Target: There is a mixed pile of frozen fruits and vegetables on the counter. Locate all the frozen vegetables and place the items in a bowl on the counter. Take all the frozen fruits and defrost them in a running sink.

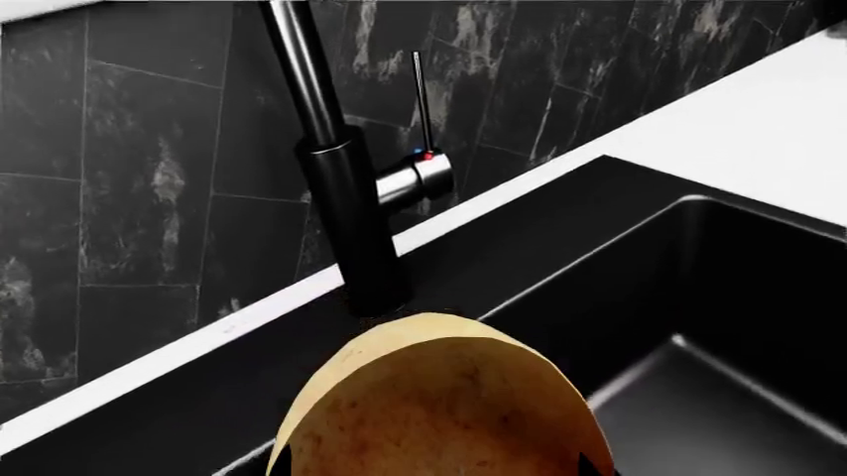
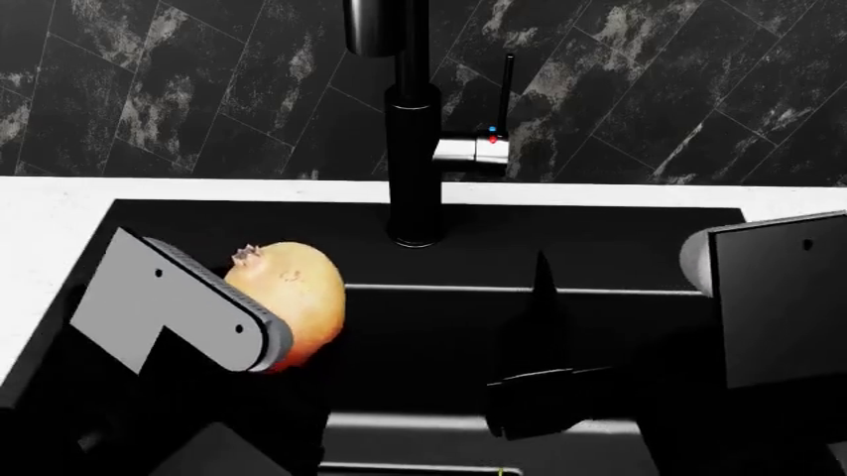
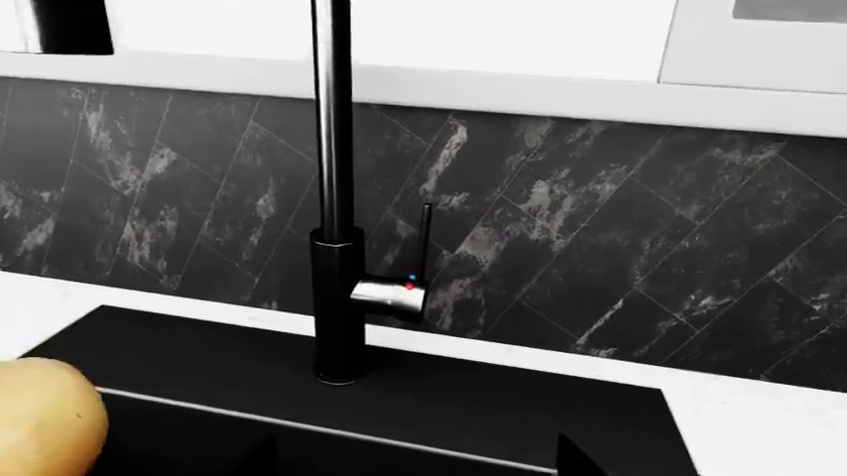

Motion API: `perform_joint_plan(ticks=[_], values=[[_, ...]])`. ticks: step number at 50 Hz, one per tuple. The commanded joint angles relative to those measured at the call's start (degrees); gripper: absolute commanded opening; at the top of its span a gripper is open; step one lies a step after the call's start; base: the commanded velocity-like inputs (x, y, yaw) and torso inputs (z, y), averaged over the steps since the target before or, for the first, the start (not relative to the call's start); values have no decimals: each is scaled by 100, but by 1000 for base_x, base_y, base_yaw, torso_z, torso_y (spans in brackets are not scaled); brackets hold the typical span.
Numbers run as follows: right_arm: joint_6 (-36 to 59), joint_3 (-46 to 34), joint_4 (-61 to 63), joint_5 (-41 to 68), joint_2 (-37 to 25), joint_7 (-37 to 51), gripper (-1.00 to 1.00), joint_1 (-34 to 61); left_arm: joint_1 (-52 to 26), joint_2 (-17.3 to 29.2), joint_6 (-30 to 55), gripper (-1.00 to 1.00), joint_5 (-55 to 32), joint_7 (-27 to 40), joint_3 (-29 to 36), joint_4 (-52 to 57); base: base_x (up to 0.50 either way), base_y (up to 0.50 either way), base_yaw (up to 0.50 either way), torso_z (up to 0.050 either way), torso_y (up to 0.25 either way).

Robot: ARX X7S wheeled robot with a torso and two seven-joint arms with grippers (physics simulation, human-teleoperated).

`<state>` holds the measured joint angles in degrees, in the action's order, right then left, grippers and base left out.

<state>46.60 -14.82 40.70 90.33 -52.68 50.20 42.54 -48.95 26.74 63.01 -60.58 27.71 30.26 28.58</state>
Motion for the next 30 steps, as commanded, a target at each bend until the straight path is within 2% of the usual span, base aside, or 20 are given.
perform_joint_plan(ticks=[1, 8, 21, 30], values=[[16, 121, 14, 67, -136, 33, 100, 173, -33, -298, -524, -100, 847, -555, 774, -895, 0, 0, 0, 0, 0], [19, 129, -20, -7, -163, 5, 100, 183, -69, -420, -542, -100, 930, -624, 910, -1148, 0, 0, 0, 0, 1], [-10, 115, -51, -147, -154, -74, 100, 94, 185, -371, -774, -100, 1165, -818, 1182, -1455, 0, 0, 0, 1, 0], [-64, 106, 48, -166, -148, -31, 100, -92, 358, -357, -1118, -100, 1539, -1039, 1428, -2089, 0, 0, 0, 0, 1]])
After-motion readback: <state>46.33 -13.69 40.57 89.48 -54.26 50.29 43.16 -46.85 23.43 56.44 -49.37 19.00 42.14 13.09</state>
